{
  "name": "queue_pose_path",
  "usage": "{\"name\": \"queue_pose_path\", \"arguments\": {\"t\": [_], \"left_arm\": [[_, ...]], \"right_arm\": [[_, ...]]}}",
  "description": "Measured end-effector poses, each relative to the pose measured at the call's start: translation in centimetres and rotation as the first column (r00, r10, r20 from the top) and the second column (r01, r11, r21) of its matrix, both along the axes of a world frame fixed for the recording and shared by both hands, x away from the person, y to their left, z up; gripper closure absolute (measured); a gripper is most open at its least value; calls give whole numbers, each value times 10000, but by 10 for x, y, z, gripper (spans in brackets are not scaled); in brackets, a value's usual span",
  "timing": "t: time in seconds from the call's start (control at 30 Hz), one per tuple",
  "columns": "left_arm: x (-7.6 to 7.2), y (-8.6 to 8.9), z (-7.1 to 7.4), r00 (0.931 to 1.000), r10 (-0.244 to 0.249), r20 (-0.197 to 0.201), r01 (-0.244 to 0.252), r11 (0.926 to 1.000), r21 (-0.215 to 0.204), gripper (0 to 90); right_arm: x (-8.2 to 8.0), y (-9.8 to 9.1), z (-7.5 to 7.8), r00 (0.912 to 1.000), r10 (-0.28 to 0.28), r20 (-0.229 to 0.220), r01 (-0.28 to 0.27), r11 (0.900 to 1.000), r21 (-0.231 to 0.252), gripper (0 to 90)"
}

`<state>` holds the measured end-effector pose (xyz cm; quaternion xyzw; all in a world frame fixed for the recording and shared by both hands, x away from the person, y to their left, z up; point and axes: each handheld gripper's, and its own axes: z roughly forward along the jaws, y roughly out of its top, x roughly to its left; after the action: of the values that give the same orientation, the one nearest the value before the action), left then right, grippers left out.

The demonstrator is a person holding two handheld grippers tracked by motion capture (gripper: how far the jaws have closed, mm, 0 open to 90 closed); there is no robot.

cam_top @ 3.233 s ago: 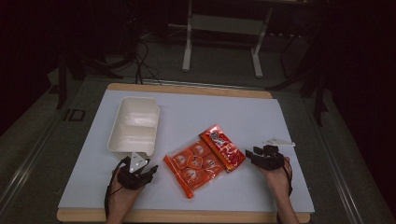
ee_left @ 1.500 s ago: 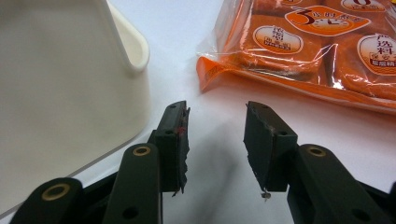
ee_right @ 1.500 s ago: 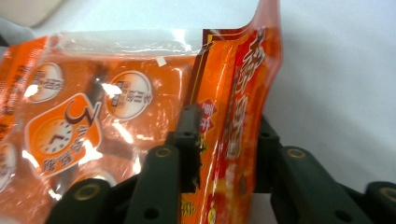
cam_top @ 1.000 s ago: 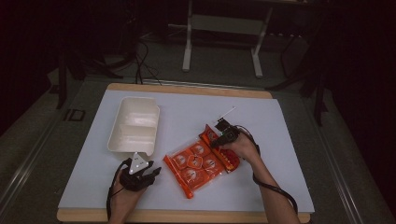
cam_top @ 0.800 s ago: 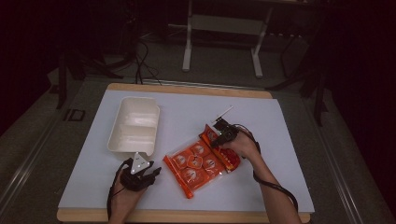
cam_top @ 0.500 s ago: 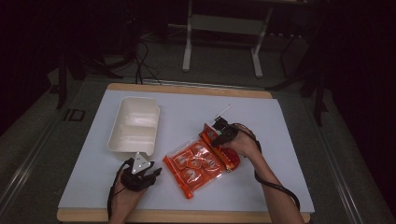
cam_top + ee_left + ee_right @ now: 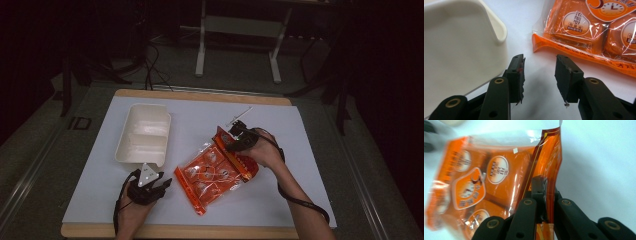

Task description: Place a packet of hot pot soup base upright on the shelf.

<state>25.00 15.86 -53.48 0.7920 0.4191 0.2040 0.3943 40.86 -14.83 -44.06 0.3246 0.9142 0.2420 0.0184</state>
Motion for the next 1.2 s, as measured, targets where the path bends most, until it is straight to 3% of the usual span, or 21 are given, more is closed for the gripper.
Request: {"name": "queue_pose_path", "arguments": {"t": [0.53, 0.73, 1.2], "left_arm": [[-1, 1, 2, 9999, -14, 158, 17, 9998, -174, 593], [-1, 0, 2, 9999, -23, 140, 25, 9998, -190, 591], [-1, -1, 2, 9999, -123, 108, 126, 9996, -237, 586]], "right_arm": [[-18, 6, 42, 9991, 423, -25, -419, 9952, 890, 900], [-22, 7, 63, 9981, 567, 260, -595, 9902, 1261, 900], [-22, -1, 92, 9954, 401, 874, -495, 9929, 1083, 900]]}}
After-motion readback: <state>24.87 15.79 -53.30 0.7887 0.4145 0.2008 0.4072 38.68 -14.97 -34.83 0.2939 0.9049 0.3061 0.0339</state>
